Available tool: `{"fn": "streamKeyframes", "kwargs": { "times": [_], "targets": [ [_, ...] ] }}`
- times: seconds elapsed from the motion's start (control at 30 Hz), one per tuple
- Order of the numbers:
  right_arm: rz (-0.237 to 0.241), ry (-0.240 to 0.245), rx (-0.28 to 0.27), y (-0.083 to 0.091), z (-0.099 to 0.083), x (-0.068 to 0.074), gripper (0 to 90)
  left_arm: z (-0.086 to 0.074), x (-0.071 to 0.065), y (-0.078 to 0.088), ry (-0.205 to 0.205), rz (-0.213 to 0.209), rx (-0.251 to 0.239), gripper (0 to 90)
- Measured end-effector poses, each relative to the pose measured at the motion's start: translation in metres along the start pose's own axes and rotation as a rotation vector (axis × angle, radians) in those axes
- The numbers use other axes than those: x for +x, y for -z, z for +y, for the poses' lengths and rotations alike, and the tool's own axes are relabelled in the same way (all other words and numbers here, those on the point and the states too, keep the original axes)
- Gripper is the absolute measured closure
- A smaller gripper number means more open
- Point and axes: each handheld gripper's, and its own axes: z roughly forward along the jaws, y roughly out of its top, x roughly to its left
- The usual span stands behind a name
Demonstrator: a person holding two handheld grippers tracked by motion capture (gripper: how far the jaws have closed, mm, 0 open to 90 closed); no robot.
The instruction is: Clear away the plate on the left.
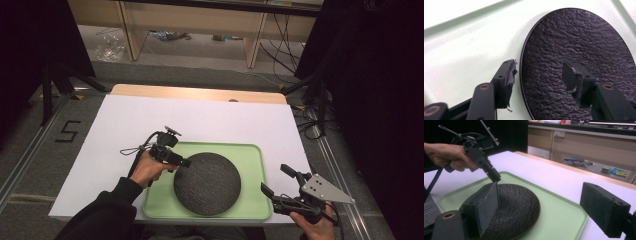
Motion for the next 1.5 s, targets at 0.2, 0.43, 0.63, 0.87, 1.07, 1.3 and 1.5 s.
{"fn": "streamKeyframes", "kwargs": {
  "times": [0.2, 0.43, 0.63, 0.87, 1.07, 1.3, 1.5],
  "targets": [
    [0.0, -0.001, -0.002, 0.0, 0.0, 0.0, 16.5, -0.002, -0.002, 0.007, 0.009, 0.013, -0.072, 36.5],
    [-0.004, 0.001, 0.0, 0.0, 0.0, 0.0, 16.5, -0.006, -0.002, 0.02, 0.027, 0.043, -0.194, 30.3],
    [-0.002, 0.0, 0.002, 0.0, 0.0, 0.0, 16.5, -0.012, -0.005, 0.031, 0.004, 0.056, -0.262, 27.8],
    [0.002, -0.001, 0.0, 0.0, 0.0, 0.0, 16.5, -0.02, -0.01, 0.041, -0.031, 0.068, -0.324, 27.3],
    [0.002, -0.001, 0.003, 0.0, 0.0, 0.0, 16.5, -0.028, -0.009, 0.047, -0.048, 0.069, -0.378, 26.7],
    [0.003, -0.001, 0.0, 0.0, 0.0, 0.001, 16.4, -0.041, -0.007, 0.053, -0.058, 0.085, -0.427, 25.7],
    [0.003, -0.003, 0.004, 0.0, 0.0, 0.001, 16.4, -0.052, -0.007, 0.06, -0.077, 0.072, -0.465, 24.5]
  ]
}}
